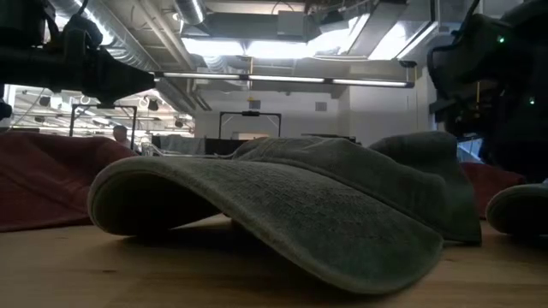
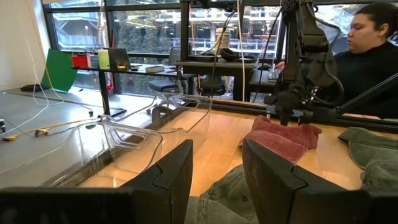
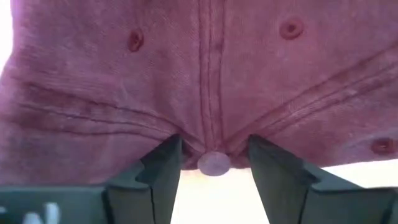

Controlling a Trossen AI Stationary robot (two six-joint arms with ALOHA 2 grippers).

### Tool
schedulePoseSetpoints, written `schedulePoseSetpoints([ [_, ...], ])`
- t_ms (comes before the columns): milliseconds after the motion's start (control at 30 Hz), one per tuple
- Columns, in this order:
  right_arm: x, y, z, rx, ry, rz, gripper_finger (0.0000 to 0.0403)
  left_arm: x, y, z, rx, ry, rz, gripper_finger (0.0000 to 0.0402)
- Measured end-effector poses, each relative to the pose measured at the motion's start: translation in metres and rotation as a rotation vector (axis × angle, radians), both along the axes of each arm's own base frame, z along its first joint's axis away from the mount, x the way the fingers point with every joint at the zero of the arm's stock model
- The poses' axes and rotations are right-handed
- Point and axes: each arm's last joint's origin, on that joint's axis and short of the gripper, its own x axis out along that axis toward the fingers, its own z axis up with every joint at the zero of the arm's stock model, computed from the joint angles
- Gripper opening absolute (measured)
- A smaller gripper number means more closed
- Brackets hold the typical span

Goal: Pick & Place hat
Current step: Put the right red cap into the right transparent bin

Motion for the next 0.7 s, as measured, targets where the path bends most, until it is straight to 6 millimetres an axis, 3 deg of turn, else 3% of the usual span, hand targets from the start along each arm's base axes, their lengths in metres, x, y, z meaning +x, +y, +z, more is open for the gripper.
schedulePoseSetpoints([
  [100, 0.003, 0.001, -0.004, -0.007, 0.023, 0.002, 0.0149, 0.000, 0.000, 0.000, 0.000, 0.000, 0.000, 0.0135],
  [267, 0.005, 0.001, -0.005, -0.011, 0.019, 0.006, 0.0064, 0.000, 0.000, 0.000, 0.000, 0.001, 0.001, 0.0132],
  [433, 0.008, 0.001, 0.002, -0.013, 0.003, 0.040, 0.0062, 0.000, 0.000, 0.000, 0.000, 0.000, 0.001, 0.0132],
  [533, 0.015, 0.002, 0.017, -0.029, -0.037, 0.083, 0.0062, 0.000, 0.000, 0.000, 0.000, 0.000, 0.002, 0.0132],
  [700, 0.039, 0.003, 0.068, -0.175, -0.143, 0.208, 0.0062, 0.000, 0.000, 0.000, 0.000, 0.000, 0.002, 0.0134],
])
